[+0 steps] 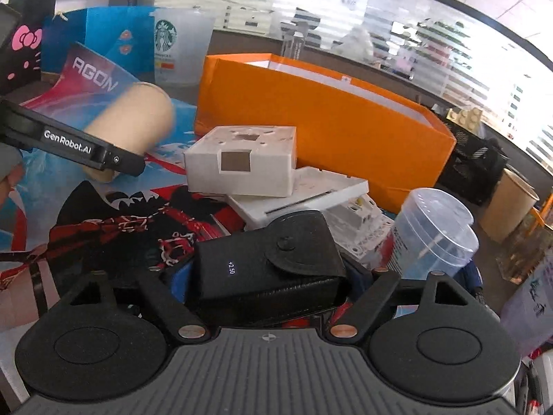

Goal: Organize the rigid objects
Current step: 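Carry the paper cup with the left gripper over the orange box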

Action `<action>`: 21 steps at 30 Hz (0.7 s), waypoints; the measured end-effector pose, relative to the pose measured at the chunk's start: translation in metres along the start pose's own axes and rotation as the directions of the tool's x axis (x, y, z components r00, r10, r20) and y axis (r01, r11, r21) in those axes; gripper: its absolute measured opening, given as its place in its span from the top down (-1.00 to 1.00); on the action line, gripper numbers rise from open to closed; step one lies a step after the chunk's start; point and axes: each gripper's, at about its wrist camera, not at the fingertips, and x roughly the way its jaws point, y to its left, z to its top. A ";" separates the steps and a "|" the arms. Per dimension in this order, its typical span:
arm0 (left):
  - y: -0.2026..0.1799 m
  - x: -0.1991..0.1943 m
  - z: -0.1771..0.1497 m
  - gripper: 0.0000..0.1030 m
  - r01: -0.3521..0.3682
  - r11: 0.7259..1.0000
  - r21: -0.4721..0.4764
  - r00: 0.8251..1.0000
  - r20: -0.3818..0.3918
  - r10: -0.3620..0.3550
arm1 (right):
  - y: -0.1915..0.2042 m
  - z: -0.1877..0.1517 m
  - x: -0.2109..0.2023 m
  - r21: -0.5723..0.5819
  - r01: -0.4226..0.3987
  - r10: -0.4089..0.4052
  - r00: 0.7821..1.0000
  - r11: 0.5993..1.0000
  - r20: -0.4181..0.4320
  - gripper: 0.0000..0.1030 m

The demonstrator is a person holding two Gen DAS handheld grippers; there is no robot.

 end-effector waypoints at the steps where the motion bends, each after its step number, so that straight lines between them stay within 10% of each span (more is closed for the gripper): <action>1: 0.000 -0.001 -0.001 -0.16 0.009 1.000 -0.002 1.000 0.002 -0.009 | -0.001 -0.001 -0.004 0.017 -0.003 0.003 1.000 1.000 0.011 -0.51; 21: -0.037 -0.066 0.022 -0.13 0.073 0.988 0.136 0.980 0.173 -0.096 | -0.011 0.018 -0.053 0.114 -0.021 0.003 0.987 0.993 0.158 -0.48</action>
